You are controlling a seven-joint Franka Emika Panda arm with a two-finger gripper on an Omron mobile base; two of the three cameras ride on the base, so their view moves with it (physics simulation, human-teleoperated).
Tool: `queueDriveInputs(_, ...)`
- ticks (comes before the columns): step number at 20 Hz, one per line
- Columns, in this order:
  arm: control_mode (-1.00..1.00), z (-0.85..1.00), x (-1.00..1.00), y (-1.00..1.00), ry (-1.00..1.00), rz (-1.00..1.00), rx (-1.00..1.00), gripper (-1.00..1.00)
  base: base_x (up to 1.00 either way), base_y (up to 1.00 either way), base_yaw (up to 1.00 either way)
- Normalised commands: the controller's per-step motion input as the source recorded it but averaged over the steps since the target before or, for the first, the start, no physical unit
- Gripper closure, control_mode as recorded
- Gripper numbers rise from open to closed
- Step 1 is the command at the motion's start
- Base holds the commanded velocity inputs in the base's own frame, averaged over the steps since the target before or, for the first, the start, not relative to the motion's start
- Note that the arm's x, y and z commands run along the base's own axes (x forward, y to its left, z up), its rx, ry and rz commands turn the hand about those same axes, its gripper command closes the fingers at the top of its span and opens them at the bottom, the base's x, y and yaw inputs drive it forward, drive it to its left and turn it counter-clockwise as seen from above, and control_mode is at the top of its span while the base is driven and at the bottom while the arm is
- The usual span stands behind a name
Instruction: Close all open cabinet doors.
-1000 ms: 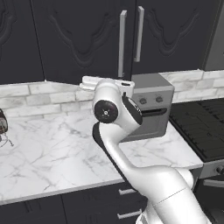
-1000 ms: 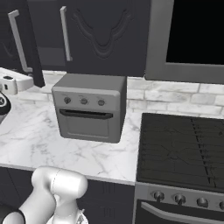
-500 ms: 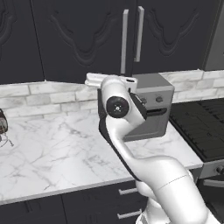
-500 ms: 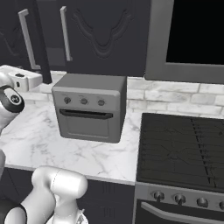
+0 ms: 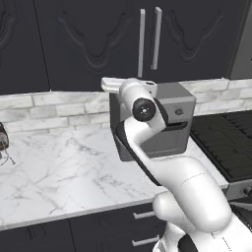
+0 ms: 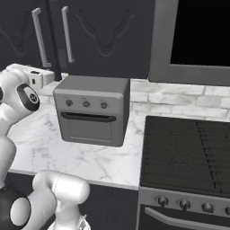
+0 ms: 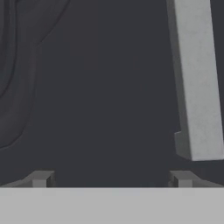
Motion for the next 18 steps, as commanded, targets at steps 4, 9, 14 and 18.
queueDriveInputs(4,-1.00,-0.05,0.43,0.00,0.00,0.09,0.00,-1.00,0.00,0.00,0.00)
queueDriveInputs(9,-1.00,-0.03,0.37,0.00,0.00,0.07,0.00,-1.00,0.00,0.00,0.00)
queueDriveInputs(14,-1.00,0.00,0.29,0.00,0.00,0.06,0.00,-1.00,0.00,0.00,0.00)
queueDriveInputs(18,-1.00,0.00,0.25,0.00,0.01,0.02,0.00,-1.00,0.00,0.00,0.00)
